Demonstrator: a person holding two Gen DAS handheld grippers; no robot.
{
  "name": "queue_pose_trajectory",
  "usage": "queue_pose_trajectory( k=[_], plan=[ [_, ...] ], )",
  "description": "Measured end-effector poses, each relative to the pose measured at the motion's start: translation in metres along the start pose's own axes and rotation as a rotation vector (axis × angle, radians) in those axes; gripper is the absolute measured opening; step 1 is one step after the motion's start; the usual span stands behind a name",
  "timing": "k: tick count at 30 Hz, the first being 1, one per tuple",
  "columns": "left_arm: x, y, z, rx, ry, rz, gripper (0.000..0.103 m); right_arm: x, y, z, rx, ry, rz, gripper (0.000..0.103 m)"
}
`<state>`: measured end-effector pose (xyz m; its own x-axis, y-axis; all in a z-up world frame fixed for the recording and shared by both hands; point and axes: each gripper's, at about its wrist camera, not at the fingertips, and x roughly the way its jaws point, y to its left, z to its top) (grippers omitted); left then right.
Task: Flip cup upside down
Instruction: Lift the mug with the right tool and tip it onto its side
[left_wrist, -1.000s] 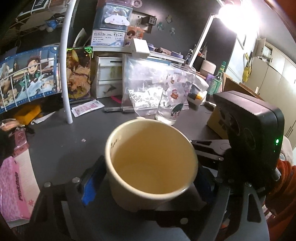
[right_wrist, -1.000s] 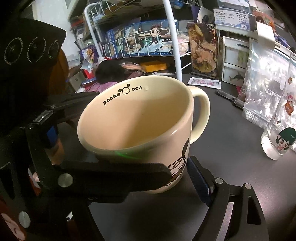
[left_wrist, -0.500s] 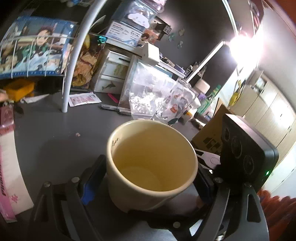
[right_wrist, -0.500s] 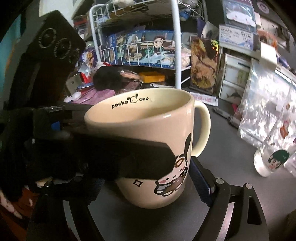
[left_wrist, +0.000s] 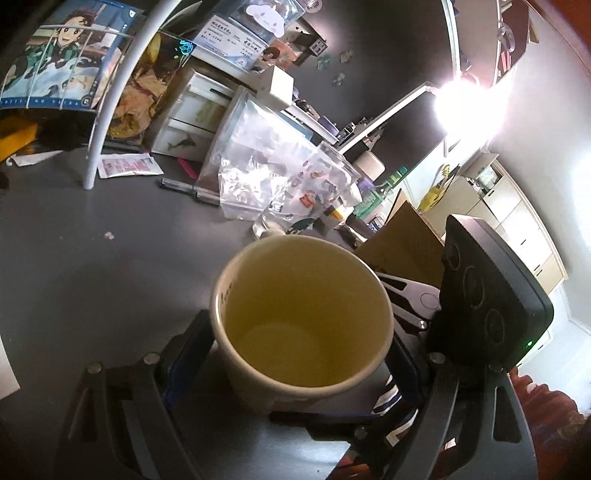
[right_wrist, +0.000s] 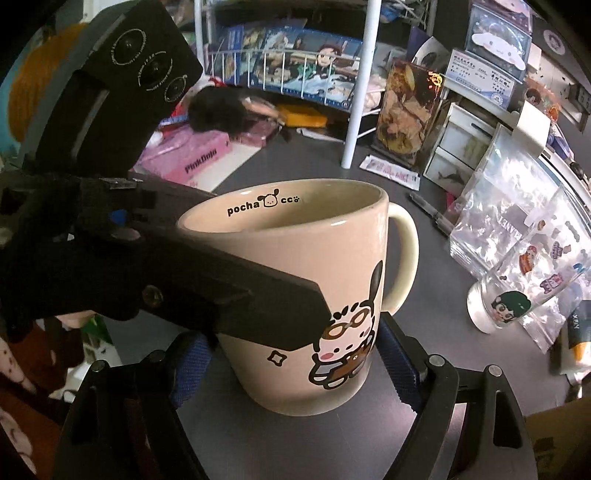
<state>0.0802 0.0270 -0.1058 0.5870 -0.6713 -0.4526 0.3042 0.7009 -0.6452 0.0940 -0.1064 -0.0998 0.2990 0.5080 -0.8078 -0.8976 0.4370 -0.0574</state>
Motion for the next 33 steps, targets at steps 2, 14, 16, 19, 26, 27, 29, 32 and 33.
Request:
queue_pose_trajectory(
  k=[2,14,16,19,26,27,29,32,33],
  plan=[
    [-0.002,0.001,-0.001,-0.008,0.0,-0.007,0.085,0.0,0.002,0.001,-0.014,0.017,-0.004,0.081],
    [-0.05,0.001,-0.014,0.058,-0.058,0.22,0.088,0.007,0.014,0.02,-0.102,0.081,-0.037,0.081],
    [-0.059,0.0,-0.017,0.076,-0.073,0.288,0.088,0.009,0.015,0.023,-0.105,0.068,-0.037,0.08],
    [-0.069,0.002,-0.02,0.081,-0.085,0.296,0.088,0.012,0.015,0.026,-0.107,0.058,-0.043,0.08],
    [-0.08,0.004,-0.02,0.087,-0.101,0.317,0.088,0.018,0.013,0.03,-0.05,0.061,-0.046,0.079],
    [-0.079,0.002,-0.018,0.092,-0.101,0.319,0.088,0.019,0.012,0.03,-0.05,0.06,-0.043,0.079],
    [-0.072,-0.005,-0.01,0.125,-0.098,0.333,0.088,0.018,0.012,0.028,-0.059,0.047,-0.034,0.079],
    [-0.063,-0.02,0.005,0.213,-0.082,0.358,0.088,0.018,0.011,0.025,-0.082,0.028,-0.025,0.08],
    [-0.059,-0.025,0.011,0.241,-0.073,0.361,0.088,0.017,0.01,0.024,-0.085,0.023,-0.022,0.08]
  ],
)
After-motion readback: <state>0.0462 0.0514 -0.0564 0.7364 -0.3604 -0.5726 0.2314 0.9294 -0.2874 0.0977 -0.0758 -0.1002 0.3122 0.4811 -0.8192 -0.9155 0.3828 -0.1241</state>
